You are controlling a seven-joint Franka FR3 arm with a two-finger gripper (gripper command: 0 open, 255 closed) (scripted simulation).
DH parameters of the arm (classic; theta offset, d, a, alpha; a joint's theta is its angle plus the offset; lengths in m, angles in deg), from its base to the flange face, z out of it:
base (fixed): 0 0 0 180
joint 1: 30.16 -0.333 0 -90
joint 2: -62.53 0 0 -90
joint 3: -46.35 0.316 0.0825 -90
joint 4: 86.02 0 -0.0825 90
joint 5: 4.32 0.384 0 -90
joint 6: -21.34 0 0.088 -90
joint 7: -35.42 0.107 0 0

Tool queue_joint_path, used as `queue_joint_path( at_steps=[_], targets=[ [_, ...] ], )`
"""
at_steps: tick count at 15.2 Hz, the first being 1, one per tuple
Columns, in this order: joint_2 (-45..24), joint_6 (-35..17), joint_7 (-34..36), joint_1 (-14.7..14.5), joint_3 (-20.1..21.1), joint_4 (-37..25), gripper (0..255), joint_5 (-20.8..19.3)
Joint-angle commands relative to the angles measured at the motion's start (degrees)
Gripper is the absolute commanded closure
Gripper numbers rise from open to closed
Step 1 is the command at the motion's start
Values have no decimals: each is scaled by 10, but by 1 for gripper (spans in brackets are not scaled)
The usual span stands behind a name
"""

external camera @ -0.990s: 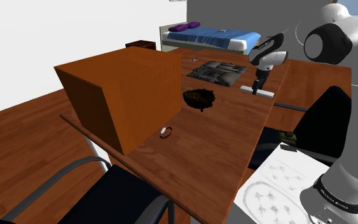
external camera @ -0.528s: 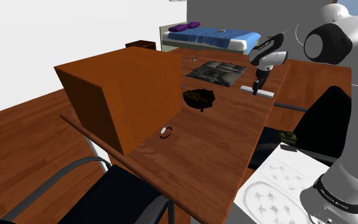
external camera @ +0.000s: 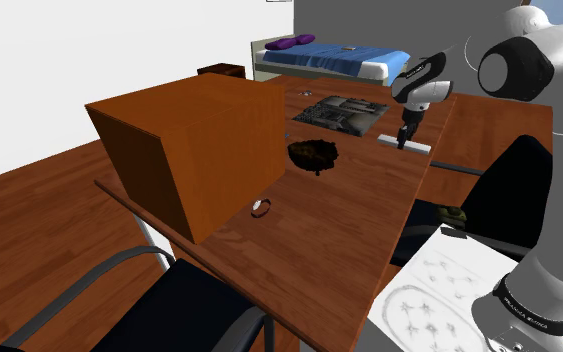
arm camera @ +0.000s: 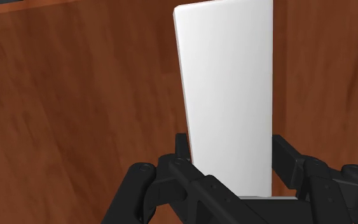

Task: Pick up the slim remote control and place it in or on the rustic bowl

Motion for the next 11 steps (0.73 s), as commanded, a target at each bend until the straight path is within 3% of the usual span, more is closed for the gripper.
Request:
queue_joint_path(
  at_steps=[1, 11],
  targets=[
    [0, 0, 0, 0, 0, 1, 255, 0],
    [36, 62, 14, -8, -12, -29, 255, -23]
  ],
)
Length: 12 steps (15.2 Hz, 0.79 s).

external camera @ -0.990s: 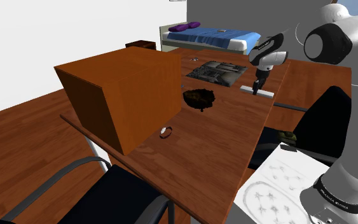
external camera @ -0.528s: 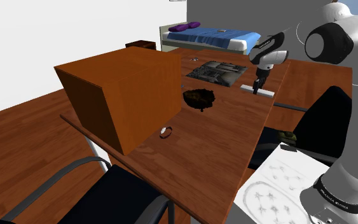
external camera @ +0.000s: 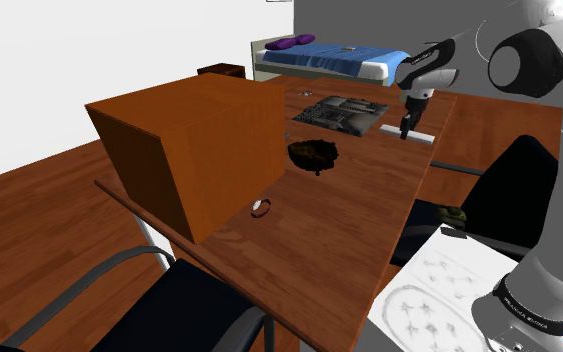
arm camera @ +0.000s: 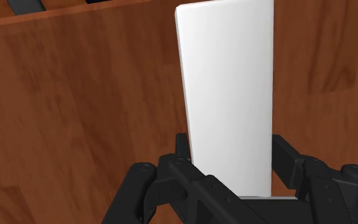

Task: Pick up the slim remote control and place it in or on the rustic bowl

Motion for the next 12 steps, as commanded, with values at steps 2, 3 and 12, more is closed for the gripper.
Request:
queue_joint_path(
  at_steps=[2, 3, 12],
  targets=[
    [9, 19, 3, -1, -3, -11, 255, -6],
    [12, 25, 4, -2, -4, -15, 255, -8],
    [33, 86, 13, -4, -10, -58, 255, -21]
  ],
)
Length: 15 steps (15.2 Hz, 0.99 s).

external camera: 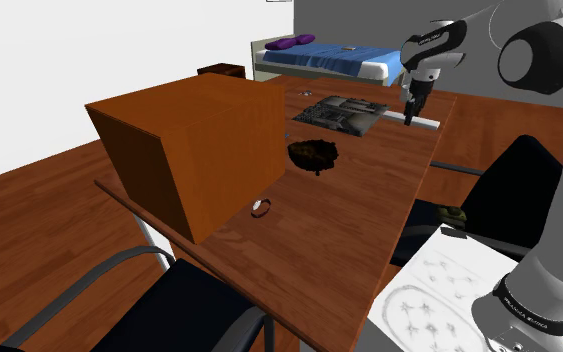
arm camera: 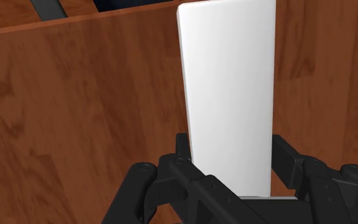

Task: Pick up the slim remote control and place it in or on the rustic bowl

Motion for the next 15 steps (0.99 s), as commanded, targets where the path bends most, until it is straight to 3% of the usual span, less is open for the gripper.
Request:
queue_joint_path(
  at_steps=[1, 11, 15],
  targets=[
    [6, 13, 1, 0, -2, -8, 255, -3],
    [16, 83, 6, 3, -6, -70, 255, -11],
    [51, 69, 62, -43, 6, -27, 255, -32]
  ],
)
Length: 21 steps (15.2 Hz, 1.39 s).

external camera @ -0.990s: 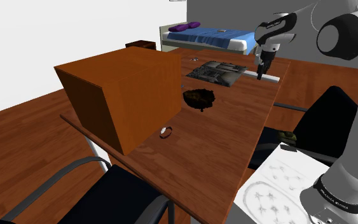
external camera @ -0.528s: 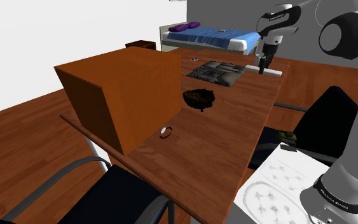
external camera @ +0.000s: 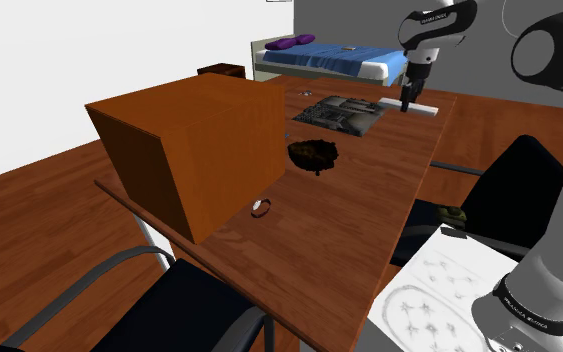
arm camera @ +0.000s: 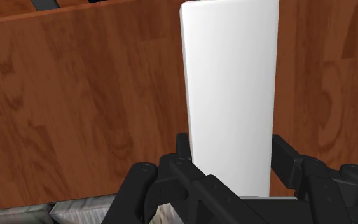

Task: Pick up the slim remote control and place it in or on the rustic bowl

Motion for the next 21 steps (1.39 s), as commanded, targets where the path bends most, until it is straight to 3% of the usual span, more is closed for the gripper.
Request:
queue_joint_path(
  at_steps=[1, 11, 21],
  targets=[
    [17, -6, 28, -21, 6, 20, 255, -10],
    [57, -17, 165, -111, 52, 64, 255, -39],
    [39, -7, 289, -184, 101, 35, 255, -43]
  ],
)
